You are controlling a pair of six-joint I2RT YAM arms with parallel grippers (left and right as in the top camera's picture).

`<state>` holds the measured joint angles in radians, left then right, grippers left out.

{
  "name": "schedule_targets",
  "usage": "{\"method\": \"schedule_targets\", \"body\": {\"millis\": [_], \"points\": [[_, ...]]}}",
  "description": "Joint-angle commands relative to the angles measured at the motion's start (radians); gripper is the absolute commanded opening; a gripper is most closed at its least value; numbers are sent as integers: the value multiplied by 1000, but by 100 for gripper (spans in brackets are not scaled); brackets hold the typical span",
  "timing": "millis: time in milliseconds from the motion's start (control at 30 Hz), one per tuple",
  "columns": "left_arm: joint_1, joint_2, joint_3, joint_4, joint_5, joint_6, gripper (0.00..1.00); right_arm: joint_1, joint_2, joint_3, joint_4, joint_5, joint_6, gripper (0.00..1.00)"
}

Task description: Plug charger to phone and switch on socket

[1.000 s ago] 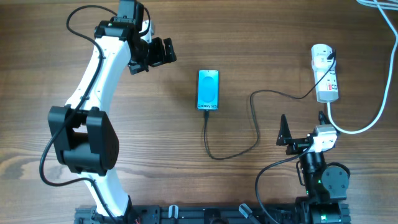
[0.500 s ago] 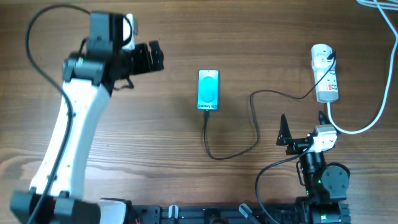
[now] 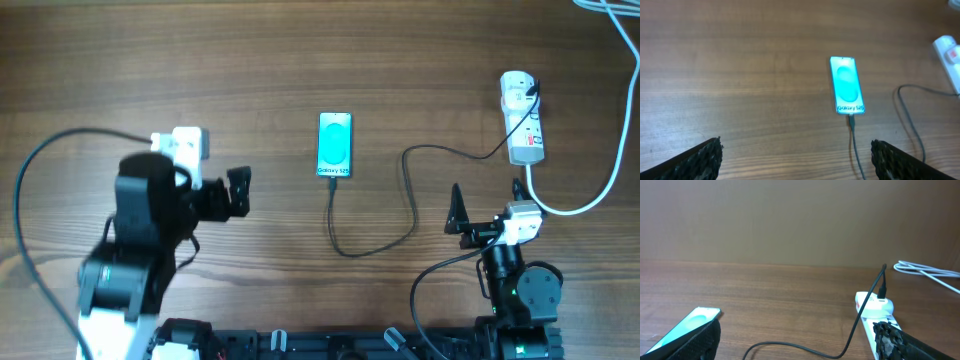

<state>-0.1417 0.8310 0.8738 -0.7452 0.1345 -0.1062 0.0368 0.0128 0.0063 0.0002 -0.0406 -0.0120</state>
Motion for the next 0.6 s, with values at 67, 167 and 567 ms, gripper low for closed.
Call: {"method": "schedule_targets", "body": {"millis": [67, 167, 567], "points": [[11, -325, -124, -9, -9, 24, 100, 5, -9, -2, 2, 7, 13, 100], [11, -366, -148, -32, -9, 24, 100, 5, -9, -2, 2, 7, 13, 100], [112, -741, -593, 407, 1, -59, 100, 5, -9, -2, 2, 7, 13, 100]]}}
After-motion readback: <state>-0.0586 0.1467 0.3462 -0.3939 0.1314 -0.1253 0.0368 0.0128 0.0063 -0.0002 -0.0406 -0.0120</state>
